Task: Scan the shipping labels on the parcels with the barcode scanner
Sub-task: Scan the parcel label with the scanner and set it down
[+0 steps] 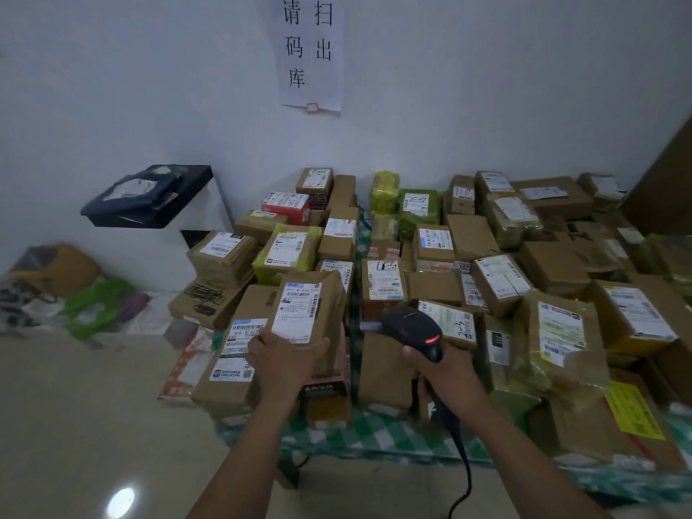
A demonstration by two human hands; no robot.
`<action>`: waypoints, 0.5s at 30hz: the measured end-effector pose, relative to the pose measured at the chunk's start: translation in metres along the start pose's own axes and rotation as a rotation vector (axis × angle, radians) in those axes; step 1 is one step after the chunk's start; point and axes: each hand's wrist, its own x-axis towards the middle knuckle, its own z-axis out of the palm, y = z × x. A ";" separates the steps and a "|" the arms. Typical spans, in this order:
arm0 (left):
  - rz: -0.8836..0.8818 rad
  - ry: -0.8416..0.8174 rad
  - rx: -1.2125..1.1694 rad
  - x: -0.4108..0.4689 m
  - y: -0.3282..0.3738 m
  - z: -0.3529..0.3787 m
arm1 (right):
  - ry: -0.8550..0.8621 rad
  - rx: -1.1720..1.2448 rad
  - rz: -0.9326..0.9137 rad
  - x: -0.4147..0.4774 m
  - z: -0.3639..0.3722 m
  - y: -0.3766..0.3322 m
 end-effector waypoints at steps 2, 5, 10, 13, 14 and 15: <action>0.124 0.038 0.016 -0.014 0.003 0.005 | 0.039 0.023 0.000 -0.002 -0.004 0.001; 0.263 0.007 0.012 -0.040 0.014 0.021 | 0.134 0.094 0.024 -0.005 -0.010 0.005; 0.313 -0.046 0.125 -0.070 0.034 0.056 | 0.260 0.150 0.074 -0.008 -0.026 0.011; 0.319 -0.011 0.165 -0.080 0.043 0.069 | 0.280 0.145 0.086 -0.008 -0.035 0.017; 0.320 -0.007 0.169 -0.083 0.046 0.073 | 0.275 0.147 0.090 -0.008 -0.037 0.018; 0.317 -0.007 0.175 -0.085 0.050 0.076 | 0.263 0.143 0.098 -0.008 -0.038 0.019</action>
